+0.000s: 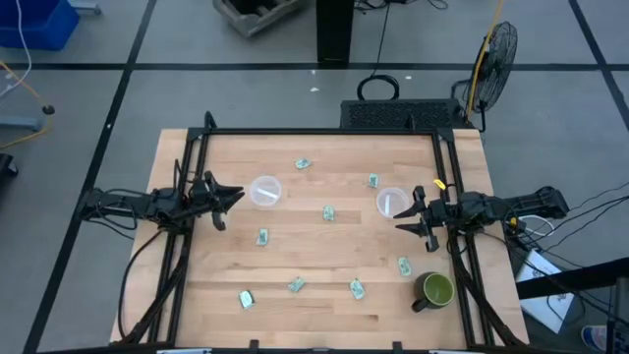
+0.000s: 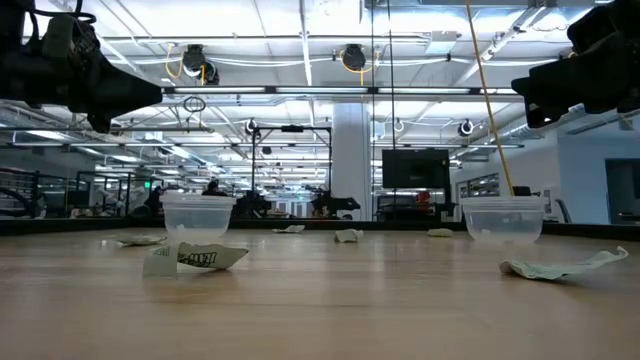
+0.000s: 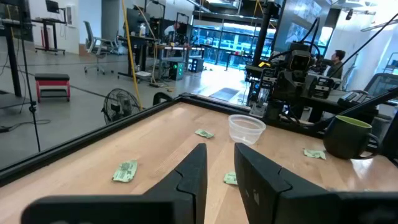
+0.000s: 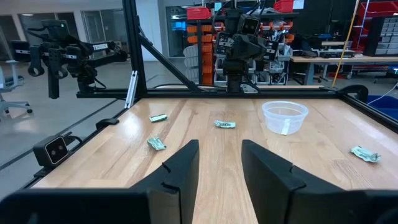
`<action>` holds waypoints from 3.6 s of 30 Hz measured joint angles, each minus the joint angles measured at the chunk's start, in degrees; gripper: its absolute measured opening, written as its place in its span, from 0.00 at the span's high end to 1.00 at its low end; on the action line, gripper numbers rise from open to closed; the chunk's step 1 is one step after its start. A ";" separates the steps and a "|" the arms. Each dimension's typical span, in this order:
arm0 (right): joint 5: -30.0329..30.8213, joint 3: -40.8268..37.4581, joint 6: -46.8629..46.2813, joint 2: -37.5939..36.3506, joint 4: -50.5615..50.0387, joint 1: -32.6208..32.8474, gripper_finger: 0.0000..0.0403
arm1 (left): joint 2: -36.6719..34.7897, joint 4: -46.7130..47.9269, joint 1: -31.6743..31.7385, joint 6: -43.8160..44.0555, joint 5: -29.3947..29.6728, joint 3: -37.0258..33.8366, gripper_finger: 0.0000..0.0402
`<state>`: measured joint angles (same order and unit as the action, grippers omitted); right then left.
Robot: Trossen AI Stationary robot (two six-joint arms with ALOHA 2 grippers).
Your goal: Pick and place Stevia / Truvia into bins
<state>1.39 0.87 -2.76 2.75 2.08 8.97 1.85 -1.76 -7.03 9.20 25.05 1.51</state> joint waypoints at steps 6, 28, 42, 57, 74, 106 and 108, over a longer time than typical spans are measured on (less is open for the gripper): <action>0.01 0.00 0.00 -0.01 0.01 0.01 0.71 | 0.00 -0.02 -0.01 0.00 0.00 -0.01 0.79; 0.00 -0.01 0.00 0.01 0.01 0.02 0.71 | 0.00 -0.01 0.00 0.02 0.00 0.01 0.79; 0.02 0.00 0.00 0.00 0.00 0.01 0.71 | 0.02 -0.02 -0.02 0.02 0.01 -0.01 0.79; 0.02 -0.01 0.00 -0.01 -0.01 0.00 0.71 | 0.00 -0.01 0.01 0.02 0.00 0.00 0.79; 0.04 0.01 -0.01 0.00 0.34 0.01 0.71 | 0.02 -0.53 0.01 0.25 0.47 -0.01 0.79; 19.59 2.97 7.13 5.02 11.27 -1.83 0.71 | -0.01 -6.68 -0.02 14.18 1.62 -0.01 0.79; 19.47 5.56 7.56 8.81 9.69 -3.71 0.71 | 0.02 -7.94 0.01 14.30 2.09 -0.01 0.79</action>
<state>20.86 6.44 4.79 11.57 11.77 5.26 1.87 -9.70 -7.03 23.49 27.14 1.50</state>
